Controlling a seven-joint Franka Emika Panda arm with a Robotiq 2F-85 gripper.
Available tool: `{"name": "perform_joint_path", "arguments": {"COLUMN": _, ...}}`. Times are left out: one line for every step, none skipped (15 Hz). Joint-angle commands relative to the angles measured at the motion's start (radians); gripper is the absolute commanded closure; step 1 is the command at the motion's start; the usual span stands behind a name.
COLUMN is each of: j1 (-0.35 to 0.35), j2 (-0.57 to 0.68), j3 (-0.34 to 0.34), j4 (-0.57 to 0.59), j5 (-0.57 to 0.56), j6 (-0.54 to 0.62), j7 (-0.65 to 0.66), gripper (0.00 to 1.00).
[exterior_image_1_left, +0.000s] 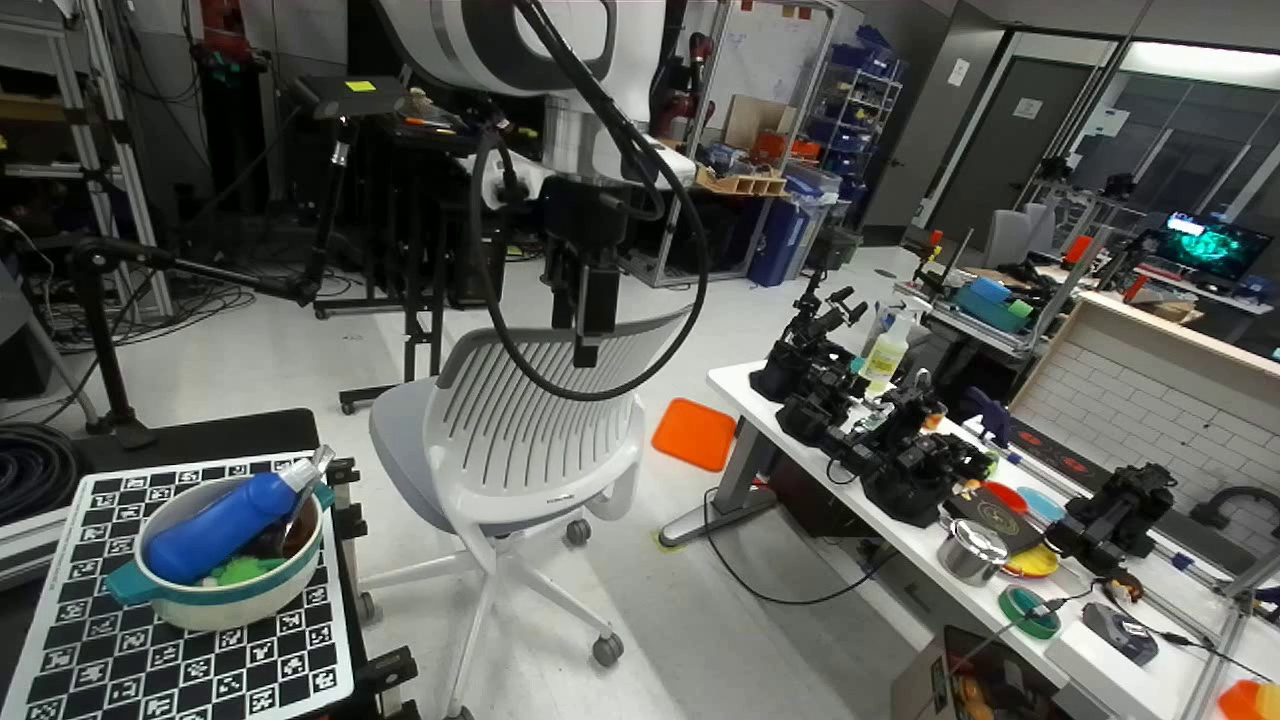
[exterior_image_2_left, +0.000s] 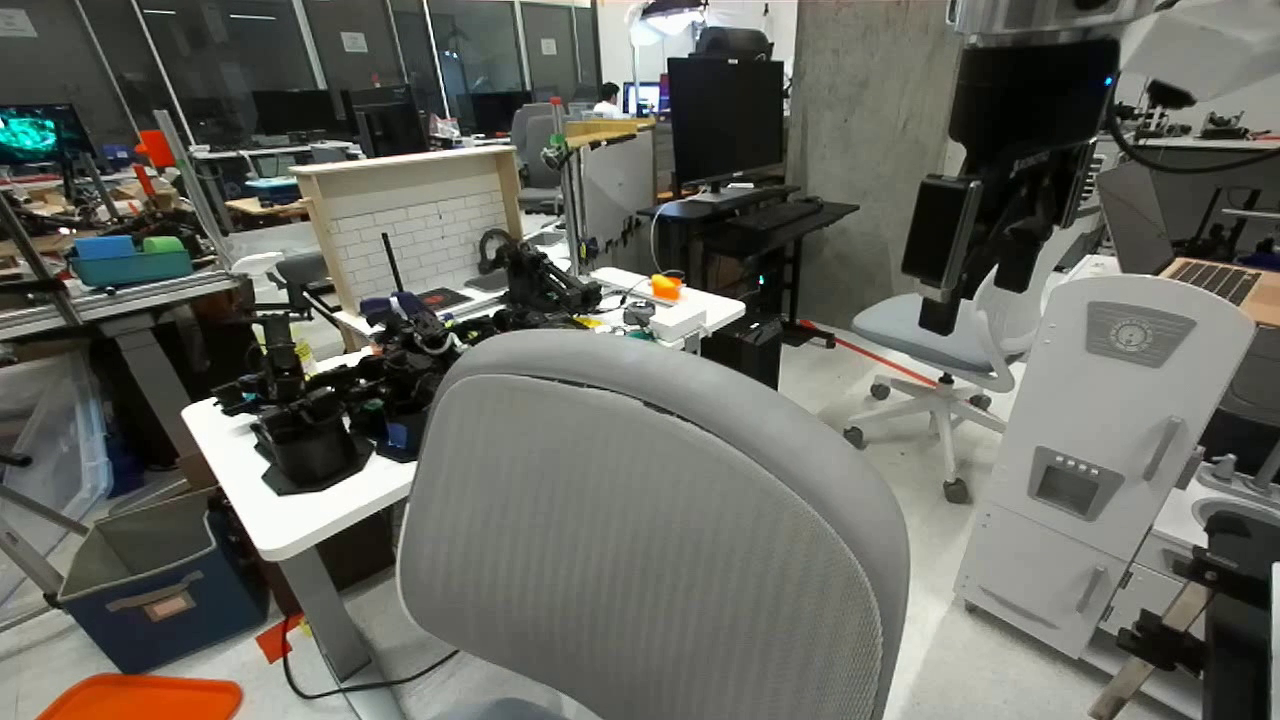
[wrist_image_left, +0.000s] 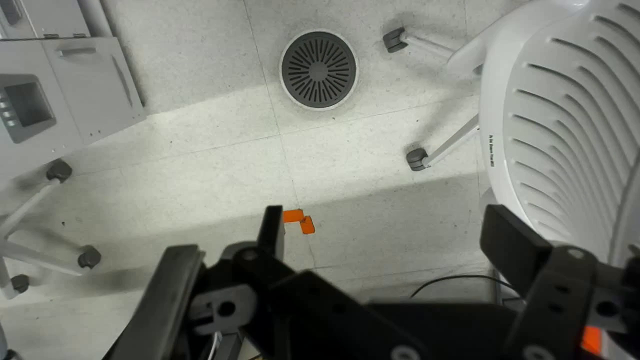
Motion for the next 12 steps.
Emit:
{"name": "perform_joint_path", "arguments": {"j1": -0.021, "j2": -0.002, "j3": -0.009, "j4": 0.013, "j5": 0.047, "j6": 0.048, "j7": -0.118, "gripper": 0.0}}
{"name": "perform_joint_path", "arguments": {"j1": -0.026, "j2": 0.002, "j3": -0.009, "j4": 0.018, "j5": 0.061, "j6": 0.069, "j7": -0.147, "gripper": 0.0}}
{"name": "perform_joint_path", "arguments": {"j1": -0.03, "j2": 0.012, "j3": -0.009, "j4": 0.033, "j5": 0.079, "j6": 0.085, "j7": -0.177, "gripper": 0.0}}
{"name": "perform_joint_path", "arguments": {"j1": -0.033, "j2": 0.02, "j3": -0.009, "j4": 0.043, "j5": 0.097, "j6": 0.102, "j7": -0.205, "gripper": 0.0}}
{"name": "perform_joint_path", "arguments": {"j1": -0.036, "j2": 0.029, "j3": -0.008, "j4": 0.058, "j5": 0.118, "j6": 0.114, "j7": -0.233, "gripper": 0.0}}
{"name": "perform_joint_path", "arguments": {"j1": -0.037, "j2": 0.039, "j3": -0.006, "j4": 0.075, "j5": 0.14, "j6": 0.124, "j7": -0.261, "gripper": 0.0}}
{"name": "perform_joint_path", "arguments": {"j1": -0.037, "j2": 0.051, "j3": -0.003, "j4": 0.093, "j5": 0.161, "j6": 0.133, "j7": -0.287, "gripper": 0.0}}
{"name": "perform_joint_path", "arguments": {"j1": -0.036, "j2": 0.067, "j3": 0.002, "j4": 0.118, "j5": 0.19, "j6": 0.144, "j7": -0.321, "gripper": 0.0}}
{"name": "perform_joint_path", "arguments": {"j1": -0.035, "j2": 0.085, "j3": 0.006, "j4": 0.145, "j5": 0.218, "j6": 0.149, "j7": -0.35, "gripper": 0.0}}
{"name": "perform_joint_path", "arguments": {"j1": -0.035, "j2": 0.113, "j3": 0.012, "j4": 0.181, "j5": 0.254, "j6": 0.157, "j7": -0.388, "gripper": 0.0}}
{"name": "perform_joint_path", "arguments": {"j1": -0.036, "j2": 0.14, "j3": 0.02, "j4": 0.219, "j5": 0.286, "j6": 0.155, "j7": -0.415, "gripper": 0.0}}
{"name": "perform_joint_path", "arguments": {"j1": -0.036, "j2": 0.178, "j3": 0.029, "j4": 0.268, "j5": 0.317, "j6": 0.153, "j7": -0.439, "gripper": 0.0}}
